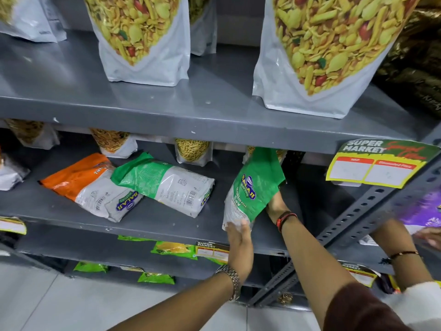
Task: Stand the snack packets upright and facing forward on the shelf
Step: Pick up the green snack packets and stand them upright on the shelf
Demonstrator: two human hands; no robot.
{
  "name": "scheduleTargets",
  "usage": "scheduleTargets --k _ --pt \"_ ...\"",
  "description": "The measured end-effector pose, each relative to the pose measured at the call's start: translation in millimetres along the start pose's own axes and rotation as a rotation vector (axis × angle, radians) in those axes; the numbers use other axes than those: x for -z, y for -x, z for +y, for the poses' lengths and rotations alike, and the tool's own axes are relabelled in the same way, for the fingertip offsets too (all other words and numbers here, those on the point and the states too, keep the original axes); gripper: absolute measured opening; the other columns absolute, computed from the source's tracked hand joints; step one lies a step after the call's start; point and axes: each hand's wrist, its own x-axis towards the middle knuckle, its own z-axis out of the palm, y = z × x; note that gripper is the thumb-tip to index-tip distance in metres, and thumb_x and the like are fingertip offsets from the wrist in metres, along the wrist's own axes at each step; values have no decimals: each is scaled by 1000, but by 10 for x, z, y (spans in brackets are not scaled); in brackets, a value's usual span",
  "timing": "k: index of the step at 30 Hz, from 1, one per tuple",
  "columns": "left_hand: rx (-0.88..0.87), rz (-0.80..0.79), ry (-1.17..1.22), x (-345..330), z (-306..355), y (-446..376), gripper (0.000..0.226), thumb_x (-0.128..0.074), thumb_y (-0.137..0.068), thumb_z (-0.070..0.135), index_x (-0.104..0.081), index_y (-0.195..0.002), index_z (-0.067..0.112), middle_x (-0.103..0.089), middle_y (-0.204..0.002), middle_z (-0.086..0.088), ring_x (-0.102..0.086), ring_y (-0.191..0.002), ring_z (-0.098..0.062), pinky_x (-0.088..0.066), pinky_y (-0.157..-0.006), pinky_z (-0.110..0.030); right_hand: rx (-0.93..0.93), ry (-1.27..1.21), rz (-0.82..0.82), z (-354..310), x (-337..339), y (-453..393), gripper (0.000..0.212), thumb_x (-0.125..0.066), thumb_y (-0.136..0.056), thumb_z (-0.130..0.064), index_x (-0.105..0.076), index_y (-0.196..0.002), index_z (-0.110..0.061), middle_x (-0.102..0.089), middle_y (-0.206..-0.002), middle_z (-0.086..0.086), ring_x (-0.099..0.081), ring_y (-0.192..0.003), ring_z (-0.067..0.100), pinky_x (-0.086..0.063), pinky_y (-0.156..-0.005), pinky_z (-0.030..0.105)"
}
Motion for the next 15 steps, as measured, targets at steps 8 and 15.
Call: scheduleTargets --k 8,15 --pt "-22 111 208 109 186 -313 89 -13 -82 68 -13 -151 12 -10 -161 -4 -10 -149 -15 -4 -123 -33 -89 -134 126 157 100 95 80 -9 -85 -70 -37 -142 -20 -40 -149 2 -37 -137 20 -27 -114 34" --pt "162 80 385 255 371 -865 79 -15 -87 68 -17 -150 20 -15 -160 -3 -17 -147 -21 -14 -121 -39 -11 -160 191 300 298 414 72 -2 -91 -58 -33 -143 -19 -36 -151 6 -39 -136 25 -30 -110 39"
